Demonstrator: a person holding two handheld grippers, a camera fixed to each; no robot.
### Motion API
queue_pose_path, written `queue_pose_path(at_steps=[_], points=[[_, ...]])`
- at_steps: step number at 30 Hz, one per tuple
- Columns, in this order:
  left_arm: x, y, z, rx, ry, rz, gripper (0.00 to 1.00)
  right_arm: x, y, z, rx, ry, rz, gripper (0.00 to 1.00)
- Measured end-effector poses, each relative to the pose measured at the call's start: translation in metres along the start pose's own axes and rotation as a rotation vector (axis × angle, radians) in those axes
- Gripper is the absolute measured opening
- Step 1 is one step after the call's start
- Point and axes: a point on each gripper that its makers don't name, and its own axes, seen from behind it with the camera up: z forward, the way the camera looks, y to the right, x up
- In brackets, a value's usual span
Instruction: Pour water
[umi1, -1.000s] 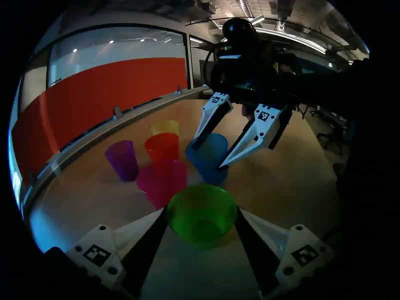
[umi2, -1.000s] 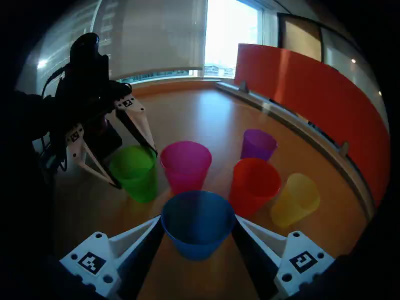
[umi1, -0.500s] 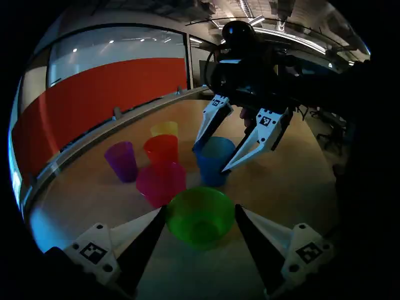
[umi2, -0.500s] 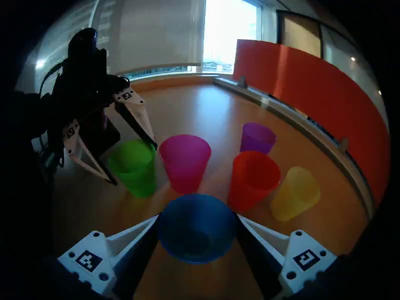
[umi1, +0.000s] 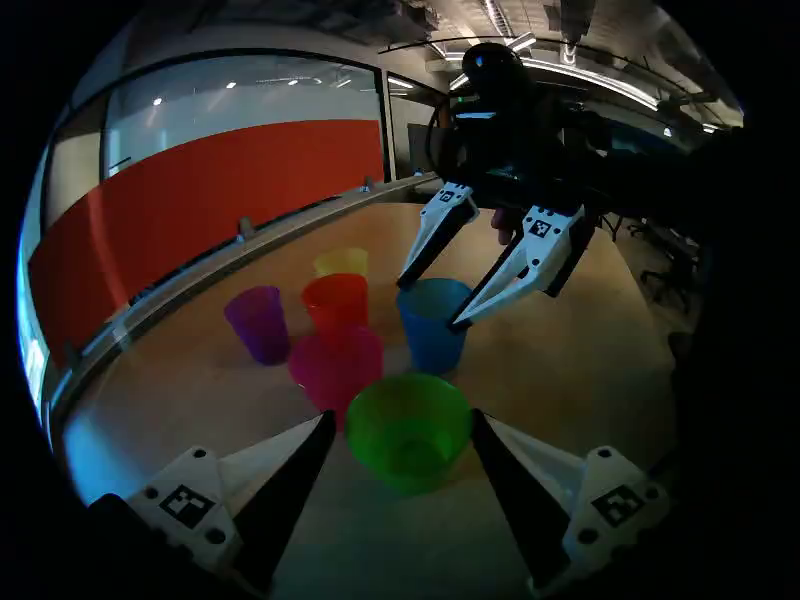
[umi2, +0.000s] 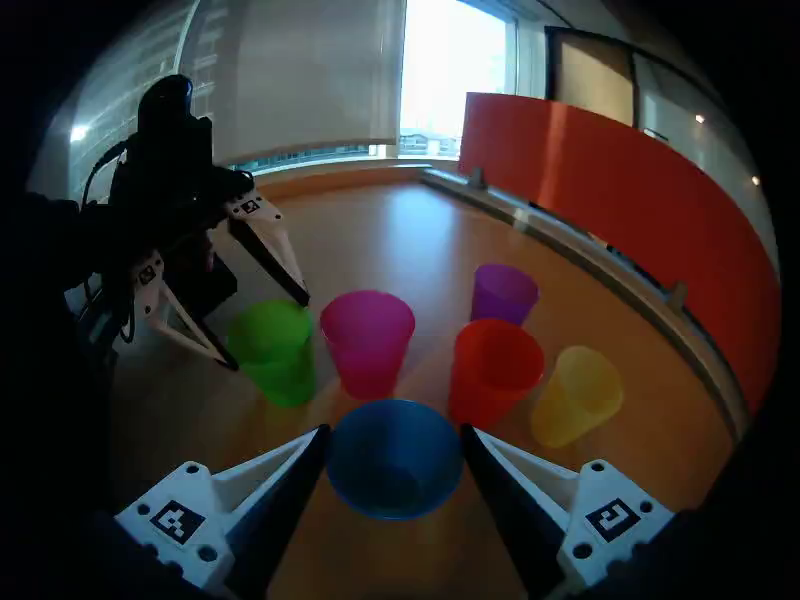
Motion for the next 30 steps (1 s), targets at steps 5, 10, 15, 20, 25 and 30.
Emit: queue_pose_path(at_steps=[5, 10, 15, 20, 25, 30], points=[[0.006, -0.001, -0.010, 0.016, 0.012, 0.004, 0.98, 0.010, -0.003, -0.011, -0.010, 0.033, 0.004, 1.00], [0.015, -0.002, -0.019, 0.033, 0.034, -0.007, 0.99, 0.016, -0.003, -0.023, -0.026, 0.061, 0.009, 1.00], [0.026, -0.004, -0.029, 0.059, 0.060, -0.019, 0.99, 0.019, -0.004, -0.033, -0.046, 0.086, 0.018, 1.00], [0.039, -0.016, -0.038, 0.103, 0.098, -0.047, 0.99, 0.027, -0.004, -0.044, -0.076, 0.127, 0.030, 1.00], [0.048, -0.030, -0.046, 0.171, 0.128, -0.072, 0.99, 0.035, -0.001, -0.056, -0.112, 0.176, 0.054, 1.00], [0.054, -0.049, -0.056, 0.268, 0.153, -0.102, 0.99, 0.040, 0.009, -0.070, -0.175, 0.227, 0.091, 0.99]])
